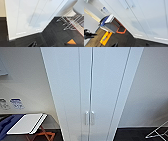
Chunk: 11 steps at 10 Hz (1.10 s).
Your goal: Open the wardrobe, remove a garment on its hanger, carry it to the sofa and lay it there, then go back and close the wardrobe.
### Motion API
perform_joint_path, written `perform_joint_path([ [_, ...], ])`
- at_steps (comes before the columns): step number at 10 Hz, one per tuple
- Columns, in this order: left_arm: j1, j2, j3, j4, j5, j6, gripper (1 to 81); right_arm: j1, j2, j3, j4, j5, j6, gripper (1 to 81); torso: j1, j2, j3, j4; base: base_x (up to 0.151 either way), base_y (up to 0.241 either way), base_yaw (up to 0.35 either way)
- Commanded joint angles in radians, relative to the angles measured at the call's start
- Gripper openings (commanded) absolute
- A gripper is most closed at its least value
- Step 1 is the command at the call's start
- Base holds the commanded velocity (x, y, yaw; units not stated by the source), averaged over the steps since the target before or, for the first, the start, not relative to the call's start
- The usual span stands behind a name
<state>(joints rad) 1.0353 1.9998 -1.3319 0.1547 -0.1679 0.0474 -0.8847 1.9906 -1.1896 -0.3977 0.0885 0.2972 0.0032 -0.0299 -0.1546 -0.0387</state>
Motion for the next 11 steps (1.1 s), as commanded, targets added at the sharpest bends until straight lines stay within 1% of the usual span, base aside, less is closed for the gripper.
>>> perform_joint_path([
  [1, -0.264, -0.074, 0.069, 0.023, 0.137, -0.011, 81.1, 0.287, 0.007, 0.098, -0.018, -0.170, 0.048, 81.1, 0.000, 0.000, 0.000, 0.000, 0.000, 0.000, 0.000],
  [2, -0.335, -0.058, 0.071, 0.005, 0.177, -0.014, 81.1, 0.331, 0.044, 0.078, -0.020, -0.190, 0.065, 81.1, 0.000, 0.000, 0.000, 0.000, 0.000, 0.000, 0.000],
  [4, -0.462, 0.005, 0.063, -0.026, 0.275, -0.017, 81.1, 0.406, 0.134, -0.007, -0.018, -0.223, 0.094, 81.1, 0.001, 0.001, 0.000, 0.000, 0.000, 0.000, 0.000],
  [6, -0.551, 0.070, 0.033, -0.026, 0.332, -0.035, 81.1, 0.474, 0.223, -0.082, -0.010, -0.259, 0.111, 81.1, 0.002, 0.001, -0.001, 0.000, 0.000, 0.000, 0.000],
  [7, -0.583, 0.106, 0.008, -0.026, 0.347, -0.040, 81.1, 0.502, 0.262, -0.096, -0.017, -0.272, 0.118, 81.1, 0.002, 0.002, -0.002, 0.000, 0.000, 0.000, 0.000],
  [9, -0.643, 0.175, -0.044, -0.026, 0.364, -0.075, 81.1, 0.549, 0.337, -0.154, -0.020, -0.319, 0.122, 81.1, 0.003, 0.003, -0.002, 0.000, 0.000, 0.000, 0.000],
  [10, -0.672, 0.202, -0.061, -0.026, 0.383, -0.087, 81.1, 0.575, 0.371, -0.192, -0.018, -0.323, 0.123, 81.1, 0.003, 0.003, -0.003, 0.000, 0.000, 0.000, 0.000],
  [11, -0.691, 0.232, -0.094, -0.026, 0.386, -0.095, 81.1, 0.603, 0.407, -0.220, -0.018, -0.335, 0.126, 81.1, 0.003, 0.003, -0.003, 0.000, 0.000, 0.000, 0.000],
])
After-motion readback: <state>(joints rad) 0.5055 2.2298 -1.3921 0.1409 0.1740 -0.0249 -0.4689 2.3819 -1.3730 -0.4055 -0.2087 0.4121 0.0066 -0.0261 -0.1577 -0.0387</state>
